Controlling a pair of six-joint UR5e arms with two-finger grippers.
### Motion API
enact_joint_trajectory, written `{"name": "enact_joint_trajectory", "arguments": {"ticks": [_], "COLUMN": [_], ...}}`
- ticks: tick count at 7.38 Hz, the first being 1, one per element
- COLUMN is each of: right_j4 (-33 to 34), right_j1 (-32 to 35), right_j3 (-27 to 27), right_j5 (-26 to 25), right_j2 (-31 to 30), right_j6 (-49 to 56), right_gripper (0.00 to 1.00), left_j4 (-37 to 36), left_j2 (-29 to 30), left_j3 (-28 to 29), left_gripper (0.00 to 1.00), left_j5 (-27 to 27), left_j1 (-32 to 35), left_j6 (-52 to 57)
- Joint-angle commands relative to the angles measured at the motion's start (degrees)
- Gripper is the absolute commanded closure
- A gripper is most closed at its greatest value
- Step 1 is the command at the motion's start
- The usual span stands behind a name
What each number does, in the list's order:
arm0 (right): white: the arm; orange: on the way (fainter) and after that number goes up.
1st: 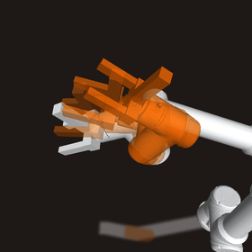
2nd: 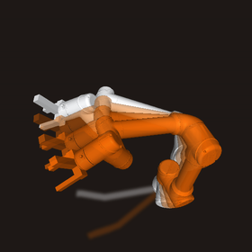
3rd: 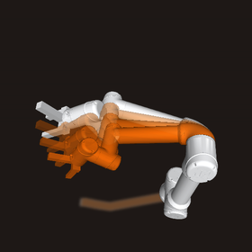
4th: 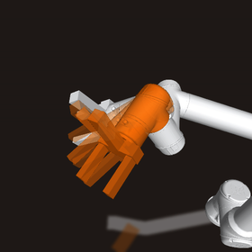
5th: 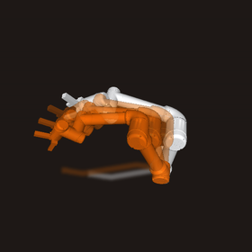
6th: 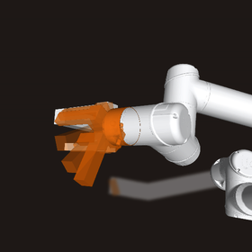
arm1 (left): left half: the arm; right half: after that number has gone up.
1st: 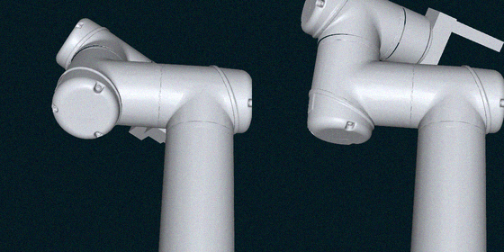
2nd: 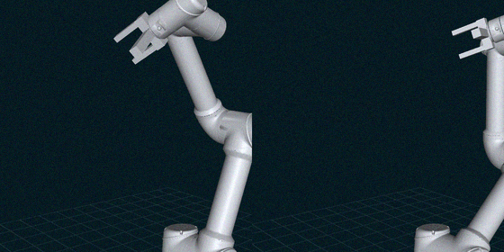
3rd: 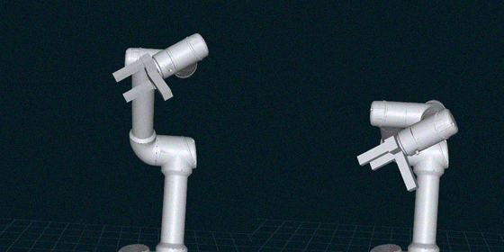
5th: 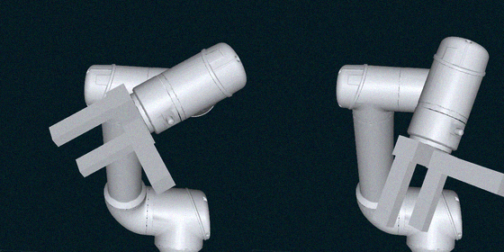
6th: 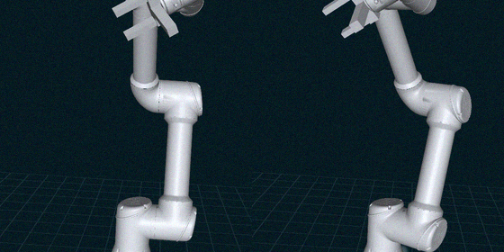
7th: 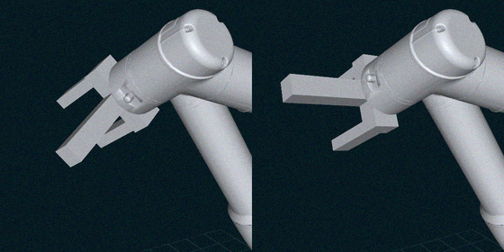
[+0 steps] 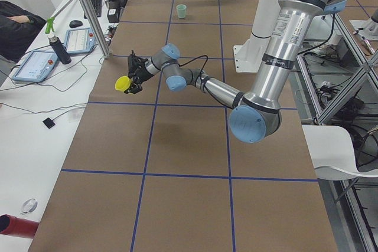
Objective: Transfer and stack yellow cup on green cup
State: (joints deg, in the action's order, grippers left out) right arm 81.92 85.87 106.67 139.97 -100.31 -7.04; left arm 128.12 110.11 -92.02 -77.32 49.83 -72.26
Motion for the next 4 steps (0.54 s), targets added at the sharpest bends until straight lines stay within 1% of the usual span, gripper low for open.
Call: {"name": "enact_joint_trajectory", "arguments": {"ticks": [1,2,3,4], "right_j4": [-0.1,-0.9,-1.1,-1.5], "right_j1": [-4.6,-6.3,-7.7,-9.3], "right_j3": [0.0,0.2,0.0,-0.1], "right_j5": [3.2,4.9,5.2,4.8], "right_j2": [3.0,4.1,6.2,7.0], "right_j6": [-12.4,-13.2,-13.7,-13.5], "right_gripper": [0.00,0.00,0.00,0.00], "left_j4": [0.5,0.5,0.7,3.8], "left_j2": [7.0,10.0,12.0,13.8], "left_j3": [-0.4,-0.4,-0.4,-0.4], "left_gripper": [1.00,1.00,1.00,1.00], "left_j5": [-5.1,-5.3,-5.4,-6.3], "left_j1": [-3.2,-4.8,-7.1,-9.2], "left_j6": [2.3,5.0,9.6,15.6]}}
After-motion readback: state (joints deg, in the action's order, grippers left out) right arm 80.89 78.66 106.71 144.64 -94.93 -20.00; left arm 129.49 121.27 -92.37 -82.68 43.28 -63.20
